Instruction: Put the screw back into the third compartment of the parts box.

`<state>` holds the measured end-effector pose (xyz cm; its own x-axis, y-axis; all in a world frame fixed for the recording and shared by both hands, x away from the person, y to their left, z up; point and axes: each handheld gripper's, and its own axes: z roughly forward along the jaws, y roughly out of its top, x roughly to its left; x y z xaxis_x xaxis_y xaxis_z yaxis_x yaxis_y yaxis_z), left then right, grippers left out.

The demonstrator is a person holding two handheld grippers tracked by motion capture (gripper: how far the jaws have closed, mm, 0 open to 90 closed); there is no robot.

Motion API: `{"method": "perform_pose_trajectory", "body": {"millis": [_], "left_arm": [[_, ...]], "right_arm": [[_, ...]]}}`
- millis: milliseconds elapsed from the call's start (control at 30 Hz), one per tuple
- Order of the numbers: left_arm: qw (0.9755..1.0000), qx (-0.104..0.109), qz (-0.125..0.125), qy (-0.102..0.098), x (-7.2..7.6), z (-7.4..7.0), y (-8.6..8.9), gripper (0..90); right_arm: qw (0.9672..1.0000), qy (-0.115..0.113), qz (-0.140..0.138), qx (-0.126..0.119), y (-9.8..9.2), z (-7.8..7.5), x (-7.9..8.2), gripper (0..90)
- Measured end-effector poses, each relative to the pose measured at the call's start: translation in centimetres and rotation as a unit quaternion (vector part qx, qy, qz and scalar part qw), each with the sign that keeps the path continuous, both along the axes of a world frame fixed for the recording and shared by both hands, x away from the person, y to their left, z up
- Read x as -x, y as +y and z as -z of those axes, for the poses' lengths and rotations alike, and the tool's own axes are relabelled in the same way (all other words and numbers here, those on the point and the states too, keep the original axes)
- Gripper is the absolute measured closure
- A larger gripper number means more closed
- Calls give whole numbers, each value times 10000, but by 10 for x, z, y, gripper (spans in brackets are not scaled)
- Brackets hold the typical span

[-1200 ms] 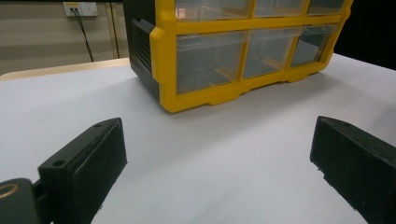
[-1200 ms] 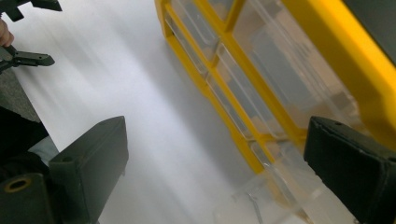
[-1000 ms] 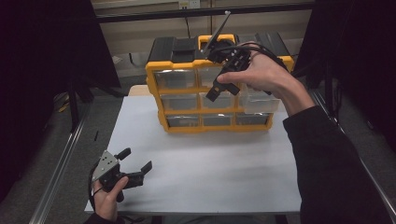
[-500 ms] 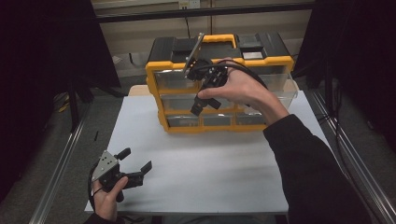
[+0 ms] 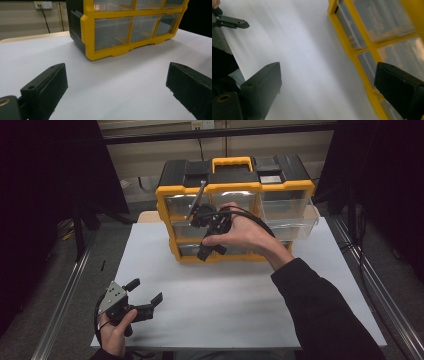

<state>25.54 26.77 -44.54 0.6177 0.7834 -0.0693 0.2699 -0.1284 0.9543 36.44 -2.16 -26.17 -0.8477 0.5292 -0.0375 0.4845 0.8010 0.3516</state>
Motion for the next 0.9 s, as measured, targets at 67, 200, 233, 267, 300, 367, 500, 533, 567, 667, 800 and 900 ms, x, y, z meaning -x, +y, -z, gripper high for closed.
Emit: {"method": "perform_pose_trajectory", "body": {"millis": [67,200,233,267,300,367,500,533,567,667,800,900], "left_arm": [[10000,0,4,-6,0,0,0,35],[10000,-1,5,4,0,0,0,35],[10000,1,5,2,0,0,0,35],[10000,-4,6,1,0,0,0,35],[10000,-2,7,3,0,0,0,35],[10000,-3,7,1,0,0,0,35],[10000,-8,4,1,0,0,0,35],[10000,-7,5,1,0,0,0,35],[10000,-7,4,-1,0,0,0,35],[10000,-3,4,4,0,0,0,35],[10000,-17,9,0,0,0,0,35],[10000,-8,7,1,0,0,0,35]], "right_arm": [[10000,31,-26,-7,0,7,1,66],[9999,110,6,-28,0,19,1,64],[9998,164,49,-29,0,21,1,64],[9999,158,25,-38,0,24,1,64],[9999,162,19,-28,0,27,1,64],[9998,174,25,-36,-1,32,2,64],[9996,250,17,-91,-3,43,3,64],[9996,273,31,-100,-4,46,3,64],[9995,288,33,-108,-4,49,2,64],[9993,345,72,-151,-6,58,2,66],[9991,354,109,-185,-8,66,3,65],[9989,408,115,-222,-9,73,4,65]]}}
